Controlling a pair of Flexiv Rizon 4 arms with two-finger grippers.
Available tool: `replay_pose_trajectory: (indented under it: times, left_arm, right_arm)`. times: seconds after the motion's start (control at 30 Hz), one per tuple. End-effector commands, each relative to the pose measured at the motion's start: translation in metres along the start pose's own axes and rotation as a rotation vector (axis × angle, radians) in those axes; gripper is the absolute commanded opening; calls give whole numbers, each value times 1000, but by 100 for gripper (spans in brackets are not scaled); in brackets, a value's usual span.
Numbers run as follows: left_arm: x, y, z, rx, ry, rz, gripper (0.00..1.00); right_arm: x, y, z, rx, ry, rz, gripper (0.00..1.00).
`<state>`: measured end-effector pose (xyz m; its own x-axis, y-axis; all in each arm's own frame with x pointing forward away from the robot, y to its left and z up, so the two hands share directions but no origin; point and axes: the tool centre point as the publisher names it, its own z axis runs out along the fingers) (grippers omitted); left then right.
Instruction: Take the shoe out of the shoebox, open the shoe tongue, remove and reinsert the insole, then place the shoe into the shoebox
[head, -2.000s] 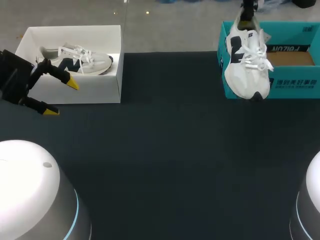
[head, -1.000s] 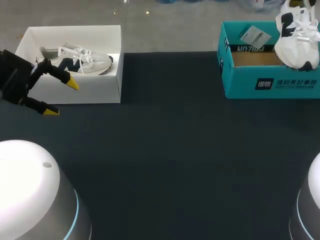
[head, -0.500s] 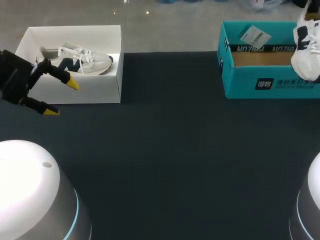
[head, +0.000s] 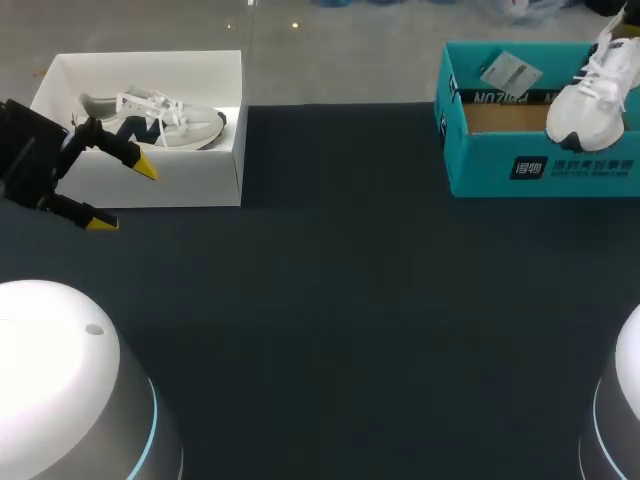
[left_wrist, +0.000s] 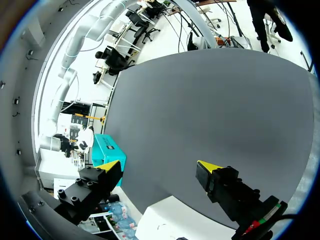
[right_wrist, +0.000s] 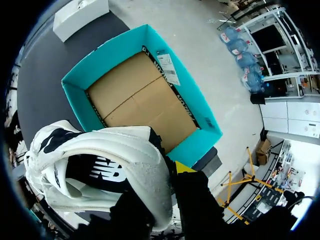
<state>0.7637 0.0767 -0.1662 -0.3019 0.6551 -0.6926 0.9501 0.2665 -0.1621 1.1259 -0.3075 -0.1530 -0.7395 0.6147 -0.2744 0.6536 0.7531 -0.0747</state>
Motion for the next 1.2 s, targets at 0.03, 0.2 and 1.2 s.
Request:
replay_pose_trajectory:
  times: [0.03,0.2,1.2]
  left_arm:
    - [0,0,0,-1,4,-1,100]
    - [0,0,0,-1,4,-1,100]
    - [0,0,0,-1,4,-1,100]
  right_arm:
    - [-7,3,-9,287,167,818,0]
    - [3,-1,-18,296,161,1102,0]
    - [30,-11,17,254,123,1231,0]
